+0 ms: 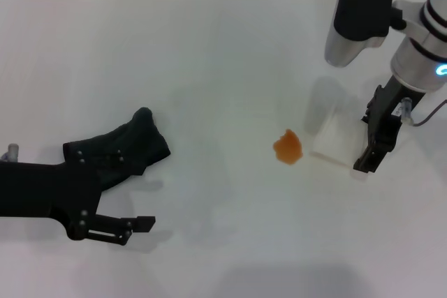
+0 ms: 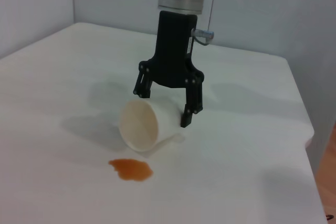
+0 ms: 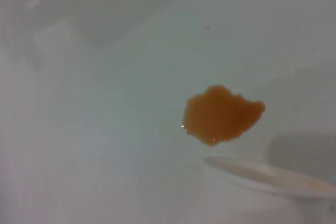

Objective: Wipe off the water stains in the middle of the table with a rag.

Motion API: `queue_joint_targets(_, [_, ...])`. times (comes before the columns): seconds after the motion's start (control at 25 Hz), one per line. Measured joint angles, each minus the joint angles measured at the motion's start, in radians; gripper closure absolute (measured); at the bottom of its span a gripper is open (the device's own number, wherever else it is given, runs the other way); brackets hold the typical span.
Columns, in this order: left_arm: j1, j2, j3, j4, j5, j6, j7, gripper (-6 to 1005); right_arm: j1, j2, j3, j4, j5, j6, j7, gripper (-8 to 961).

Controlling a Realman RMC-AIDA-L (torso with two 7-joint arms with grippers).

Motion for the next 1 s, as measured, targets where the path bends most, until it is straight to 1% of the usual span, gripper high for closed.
queue_joint_targets(0.32, [-0.002, -0.002, 0.0, -0.016, 0.004, -0.004, 0.0, 111, 0.002, 0.005, -0.016, 0.069, 0.01, 0.086, -0.012, 108])
queue_joint_targets(0.72, [-0.004, -0.002, 0.0, -0.016, 0.008, -0.008, -0.004, 111, 0.002, 0.007, -0.031, 0.09, 0.012, 0.106, -0.016, 110])
queue_joint_targets(0.8, [-0.005, -0.002, 0.0, -0.016, 0.008, -0.008, -0.004, 111, -0.003, 0.006, -0.03, 0.083, 0.012, 0.107, -0.016, 110])
queue_joint_targets(0.88, [-0.006, -0.002, 0.0, -0.015, 0.008, -0.009, -0.004, 111, -0.014, 0.004, -0.022, 0.058, 0.012, 0.106, -0.016, 149])
queue_joint_targets(1.0, [-0.006, -0.001, 0.0, -0.015, 0.008, -0.009, -0.004, 111, -0.061, 0.0, 0.018, -0.045, 0.015, 0.074, -0.018, 208])
